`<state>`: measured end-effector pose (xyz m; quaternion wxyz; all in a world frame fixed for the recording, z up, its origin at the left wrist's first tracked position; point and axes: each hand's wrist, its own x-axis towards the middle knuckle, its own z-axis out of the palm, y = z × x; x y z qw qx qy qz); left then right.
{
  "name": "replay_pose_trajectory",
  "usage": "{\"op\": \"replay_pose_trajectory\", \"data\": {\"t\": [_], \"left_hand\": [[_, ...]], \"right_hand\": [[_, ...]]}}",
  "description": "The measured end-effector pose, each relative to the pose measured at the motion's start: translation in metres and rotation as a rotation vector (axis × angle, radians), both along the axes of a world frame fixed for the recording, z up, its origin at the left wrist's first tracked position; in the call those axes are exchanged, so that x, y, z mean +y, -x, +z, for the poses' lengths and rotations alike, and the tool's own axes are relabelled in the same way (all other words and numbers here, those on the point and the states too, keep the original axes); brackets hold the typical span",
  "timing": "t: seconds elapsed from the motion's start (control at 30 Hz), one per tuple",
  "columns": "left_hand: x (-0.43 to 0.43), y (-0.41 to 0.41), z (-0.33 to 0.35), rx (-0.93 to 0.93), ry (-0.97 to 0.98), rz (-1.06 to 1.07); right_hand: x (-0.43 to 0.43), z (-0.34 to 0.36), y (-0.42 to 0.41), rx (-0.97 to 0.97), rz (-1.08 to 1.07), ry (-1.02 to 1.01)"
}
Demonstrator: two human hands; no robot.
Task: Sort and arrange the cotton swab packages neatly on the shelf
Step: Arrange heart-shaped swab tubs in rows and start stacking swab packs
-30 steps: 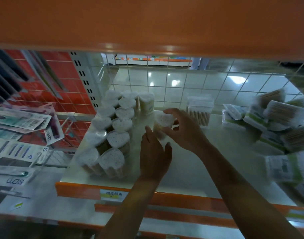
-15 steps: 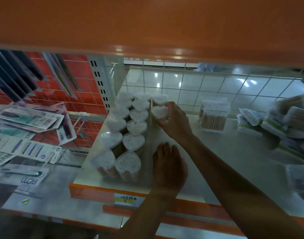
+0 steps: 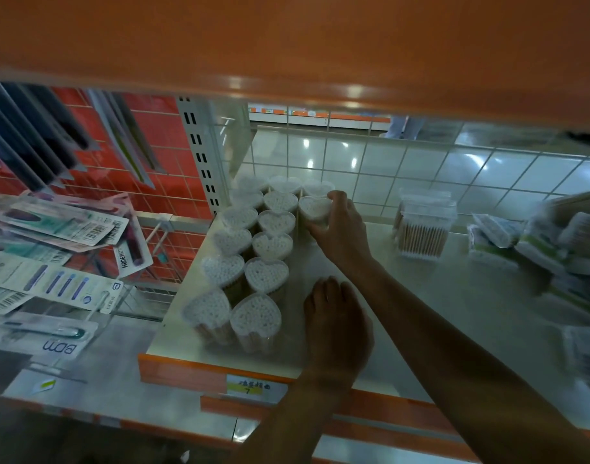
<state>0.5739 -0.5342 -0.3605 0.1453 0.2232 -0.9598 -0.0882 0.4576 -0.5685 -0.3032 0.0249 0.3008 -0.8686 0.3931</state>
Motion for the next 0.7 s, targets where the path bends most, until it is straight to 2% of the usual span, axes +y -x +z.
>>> {"op": "replay_pose_trajectory", "data": {"t": [0.5, 0.7], "left_hand": [[0.000, -0.001, 0.000, -0.038, 0.009, -0.006], [0.001, -0.001, -0.002, -0.031, 0.016, 0.002]], "right_hand": [[0.013, 0.003, -0.009, -0.031, -0.003, 0.011], [0.038, -0.001, -0.015, -0.009, -0.006, -0.110]]}}
